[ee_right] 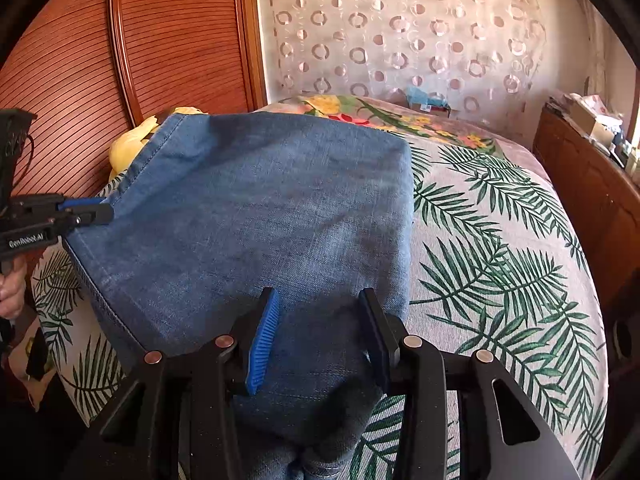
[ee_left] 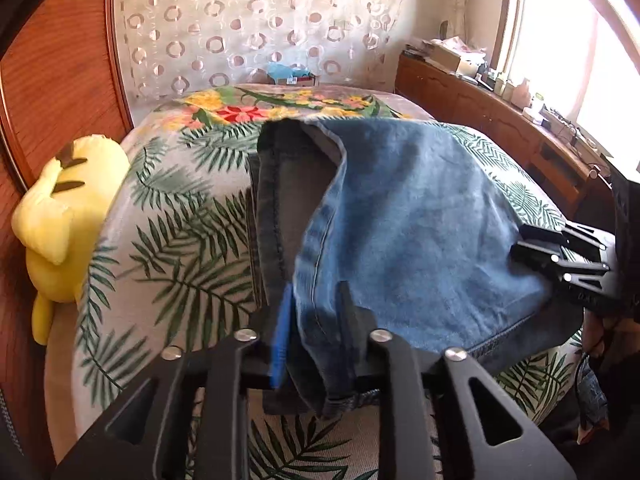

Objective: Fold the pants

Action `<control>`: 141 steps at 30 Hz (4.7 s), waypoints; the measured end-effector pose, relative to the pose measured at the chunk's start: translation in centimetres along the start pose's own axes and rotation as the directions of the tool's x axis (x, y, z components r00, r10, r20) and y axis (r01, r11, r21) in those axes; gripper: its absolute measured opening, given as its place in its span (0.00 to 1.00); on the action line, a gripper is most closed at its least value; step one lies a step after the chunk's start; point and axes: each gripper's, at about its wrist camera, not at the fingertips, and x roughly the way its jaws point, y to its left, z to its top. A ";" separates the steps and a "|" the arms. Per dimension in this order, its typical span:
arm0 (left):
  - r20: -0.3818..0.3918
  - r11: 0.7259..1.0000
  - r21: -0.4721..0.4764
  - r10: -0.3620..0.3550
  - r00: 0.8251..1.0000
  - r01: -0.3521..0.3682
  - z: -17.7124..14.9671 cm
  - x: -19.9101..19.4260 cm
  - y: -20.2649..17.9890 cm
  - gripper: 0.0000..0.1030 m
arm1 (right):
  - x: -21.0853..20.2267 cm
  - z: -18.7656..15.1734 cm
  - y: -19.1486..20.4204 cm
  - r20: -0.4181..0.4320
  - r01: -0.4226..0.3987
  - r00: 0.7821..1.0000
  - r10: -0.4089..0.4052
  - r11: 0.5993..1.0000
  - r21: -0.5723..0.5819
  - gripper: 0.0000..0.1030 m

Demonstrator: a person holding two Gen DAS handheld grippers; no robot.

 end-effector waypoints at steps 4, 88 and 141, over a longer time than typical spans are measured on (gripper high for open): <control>0.025 1.000 0.015 0.019 1.000 -0.019 1.0 -0.3 0.0 0.48 | 0.1 -0.3 0.4 0.011 0.009 1.000 -0.009 1.000 0.009 0.45; 0.135 0.985 -0.142 0.117 0.984 -0.097 -2.3 -8.4 8.8 0.50 | 2.0 7.5 13.6 -0.032 -0.353 0.936 0.352 0.929 -0.109 0.42; 0.049 0.994 -0.095 -0.057 0.997 0.061 7.6 1.3 9.3 0.19 | 17.0 20.7 7.1 -0.145 -0.564 0.821 0.552 0.823 -0.063 0.23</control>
